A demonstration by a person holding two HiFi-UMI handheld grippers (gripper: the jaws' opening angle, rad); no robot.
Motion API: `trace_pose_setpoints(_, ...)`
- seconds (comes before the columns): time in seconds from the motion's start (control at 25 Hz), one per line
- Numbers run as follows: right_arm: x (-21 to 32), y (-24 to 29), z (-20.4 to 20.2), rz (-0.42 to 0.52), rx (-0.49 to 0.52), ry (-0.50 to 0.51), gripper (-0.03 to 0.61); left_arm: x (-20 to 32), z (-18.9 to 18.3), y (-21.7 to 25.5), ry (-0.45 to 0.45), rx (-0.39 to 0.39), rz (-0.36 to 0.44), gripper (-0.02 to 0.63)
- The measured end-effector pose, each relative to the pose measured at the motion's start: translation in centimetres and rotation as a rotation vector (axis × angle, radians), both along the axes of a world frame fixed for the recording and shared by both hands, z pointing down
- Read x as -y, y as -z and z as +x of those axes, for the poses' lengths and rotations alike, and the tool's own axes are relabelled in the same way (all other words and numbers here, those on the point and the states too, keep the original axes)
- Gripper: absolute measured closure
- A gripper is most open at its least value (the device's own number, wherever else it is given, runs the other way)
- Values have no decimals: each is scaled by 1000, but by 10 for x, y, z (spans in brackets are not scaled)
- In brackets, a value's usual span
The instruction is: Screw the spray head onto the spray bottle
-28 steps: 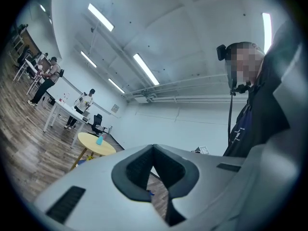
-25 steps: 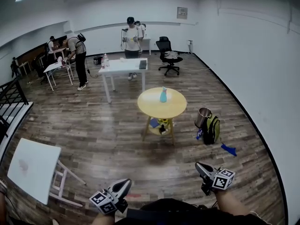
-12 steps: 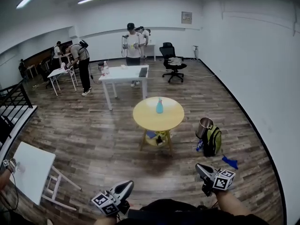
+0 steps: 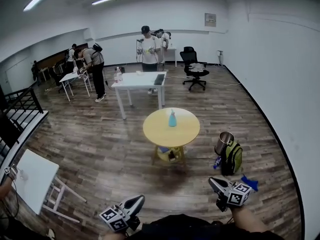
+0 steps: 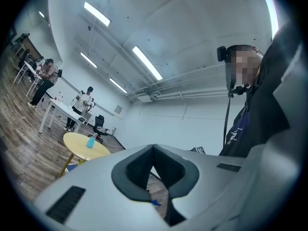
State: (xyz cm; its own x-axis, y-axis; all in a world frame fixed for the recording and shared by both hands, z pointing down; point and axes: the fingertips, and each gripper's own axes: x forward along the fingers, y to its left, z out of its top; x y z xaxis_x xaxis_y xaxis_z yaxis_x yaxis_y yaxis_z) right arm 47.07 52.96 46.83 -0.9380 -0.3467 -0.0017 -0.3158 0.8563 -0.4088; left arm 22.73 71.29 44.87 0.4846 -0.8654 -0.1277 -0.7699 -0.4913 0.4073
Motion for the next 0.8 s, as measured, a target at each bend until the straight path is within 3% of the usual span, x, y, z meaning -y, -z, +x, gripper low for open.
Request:
trace_pose_setpoints(0.32, 69, -11, -56, 0, -25, -18, 577, 81, -60, -9, -32, -22, 4, 611)
trace_pose_setpoints(0.8, 159, 20, -269, 35, 23, -110, 577, 192, -282, 4, -121, -4, 32, 611)
